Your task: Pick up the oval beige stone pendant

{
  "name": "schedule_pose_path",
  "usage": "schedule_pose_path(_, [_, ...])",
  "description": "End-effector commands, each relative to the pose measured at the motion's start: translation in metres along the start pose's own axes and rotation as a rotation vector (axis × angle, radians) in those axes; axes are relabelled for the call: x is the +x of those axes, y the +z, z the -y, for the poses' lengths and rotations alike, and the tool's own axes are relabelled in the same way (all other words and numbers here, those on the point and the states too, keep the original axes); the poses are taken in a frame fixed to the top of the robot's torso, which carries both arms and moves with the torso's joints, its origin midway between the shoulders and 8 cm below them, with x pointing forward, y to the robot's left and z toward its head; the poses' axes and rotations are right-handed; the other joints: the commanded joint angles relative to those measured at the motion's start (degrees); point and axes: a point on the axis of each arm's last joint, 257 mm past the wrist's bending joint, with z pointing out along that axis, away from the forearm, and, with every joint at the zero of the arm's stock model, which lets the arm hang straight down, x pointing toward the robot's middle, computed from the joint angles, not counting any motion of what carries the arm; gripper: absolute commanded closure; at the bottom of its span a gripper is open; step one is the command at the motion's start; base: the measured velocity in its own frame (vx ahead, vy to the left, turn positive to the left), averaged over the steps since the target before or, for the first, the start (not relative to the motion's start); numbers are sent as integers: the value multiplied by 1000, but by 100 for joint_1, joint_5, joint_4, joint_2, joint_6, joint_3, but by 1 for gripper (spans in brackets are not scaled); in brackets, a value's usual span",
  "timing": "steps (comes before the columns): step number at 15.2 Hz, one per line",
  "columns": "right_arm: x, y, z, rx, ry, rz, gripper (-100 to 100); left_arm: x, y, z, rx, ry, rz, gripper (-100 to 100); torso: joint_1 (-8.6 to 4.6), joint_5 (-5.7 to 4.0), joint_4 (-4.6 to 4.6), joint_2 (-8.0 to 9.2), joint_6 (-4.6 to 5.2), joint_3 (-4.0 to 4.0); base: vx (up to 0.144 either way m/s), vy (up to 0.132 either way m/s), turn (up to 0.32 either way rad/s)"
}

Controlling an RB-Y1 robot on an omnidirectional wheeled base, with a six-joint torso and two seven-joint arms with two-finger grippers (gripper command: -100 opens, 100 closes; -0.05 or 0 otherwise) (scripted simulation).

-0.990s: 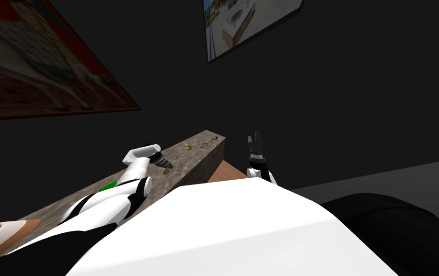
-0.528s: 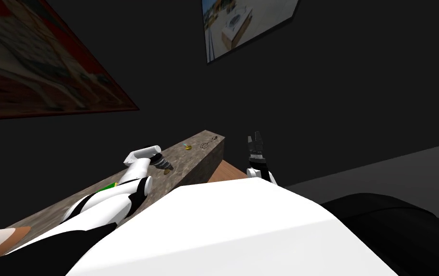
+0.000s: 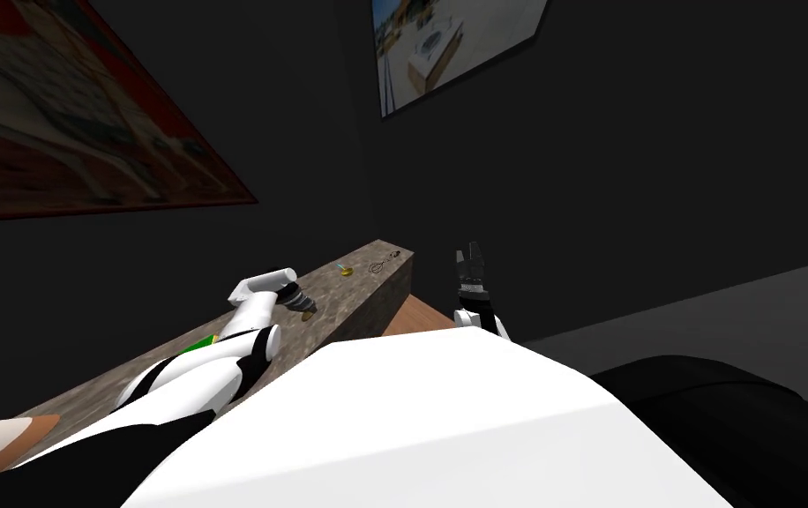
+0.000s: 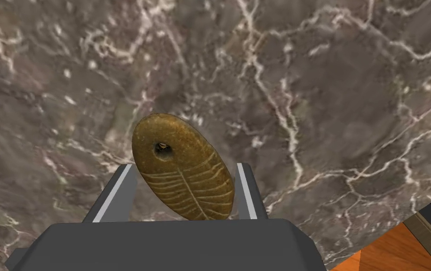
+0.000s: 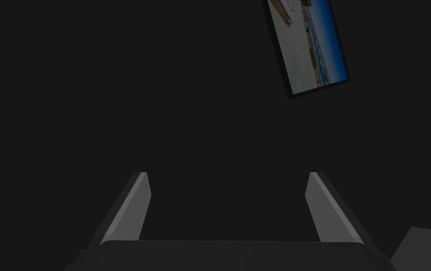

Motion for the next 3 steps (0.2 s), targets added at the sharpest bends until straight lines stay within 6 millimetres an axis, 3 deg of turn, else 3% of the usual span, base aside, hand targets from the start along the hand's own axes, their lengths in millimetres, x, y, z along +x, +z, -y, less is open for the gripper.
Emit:
schedule_pose_path(1, [0,0,0,0,0,0,0,0,-10,1,-4,8,3,100,0,0,0,0,0,0,21,-12,81])
schedule_pose_path(3, [0,0,0,0,0,0,0,0,-9,1,-2,8,1,100,-3,-1,-1,-4,-2,-2,22,-10,45])
